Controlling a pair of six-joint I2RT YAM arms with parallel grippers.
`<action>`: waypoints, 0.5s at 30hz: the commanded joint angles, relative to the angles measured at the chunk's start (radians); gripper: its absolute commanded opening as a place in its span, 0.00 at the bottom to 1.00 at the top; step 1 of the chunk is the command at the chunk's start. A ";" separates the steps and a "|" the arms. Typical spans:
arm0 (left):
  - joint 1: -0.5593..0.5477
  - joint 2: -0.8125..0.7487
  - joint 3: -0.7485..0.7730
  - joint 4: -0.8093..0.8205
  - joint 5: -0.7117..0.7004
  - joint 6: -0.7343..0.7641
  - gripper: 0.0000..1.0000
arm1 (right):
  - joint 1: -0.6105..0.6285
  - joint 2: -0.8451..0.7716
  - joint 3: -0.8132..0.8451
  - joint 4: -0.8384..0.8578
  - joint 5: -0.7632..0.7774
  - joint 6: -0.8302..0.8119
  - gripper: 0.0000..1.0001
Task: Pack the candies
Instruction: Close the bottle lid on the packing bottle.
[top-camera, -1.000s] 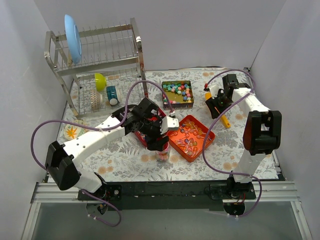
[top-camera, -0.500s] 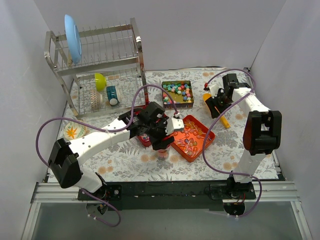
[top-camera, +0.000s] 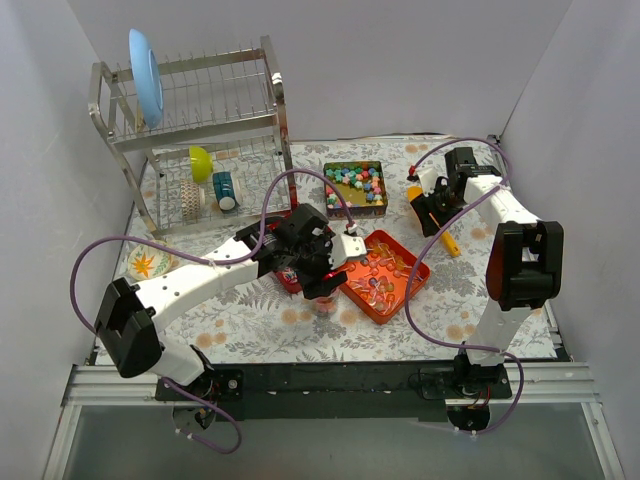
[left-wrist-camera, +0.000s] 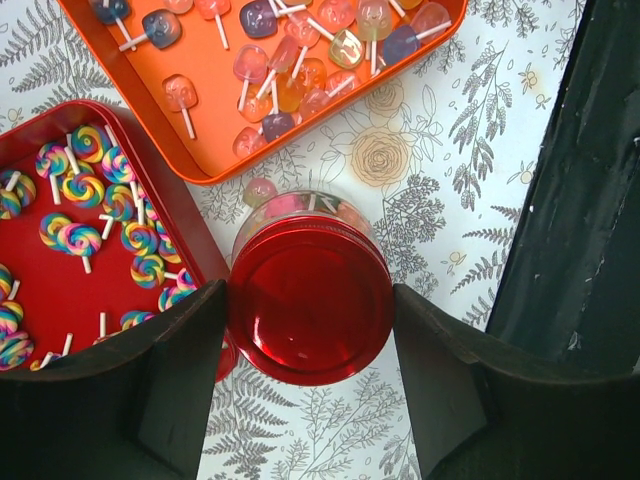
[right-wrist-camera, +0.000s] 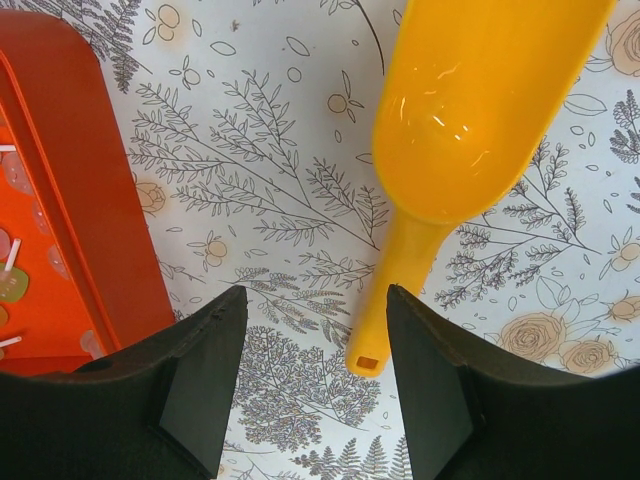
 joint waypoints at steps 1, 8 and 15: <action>-0.004 -0.044 0.038 -0.026 -0.025 -0.003 0.56 | 0.007 -0.030 0.026 0.000 -0.021 0.007 0.65; -0.005 -0.018 0.030 -0.007 -0.062 0.011 0.58 | 0.010 -0.027 0.029 0.002 -0.021 0.007 0.65; -0.003 -0.007 0.024 -0.006 -0.031 0.007 0.61 | 0.010 -0.017 0.030 0.000 -0.023 0.005 0.65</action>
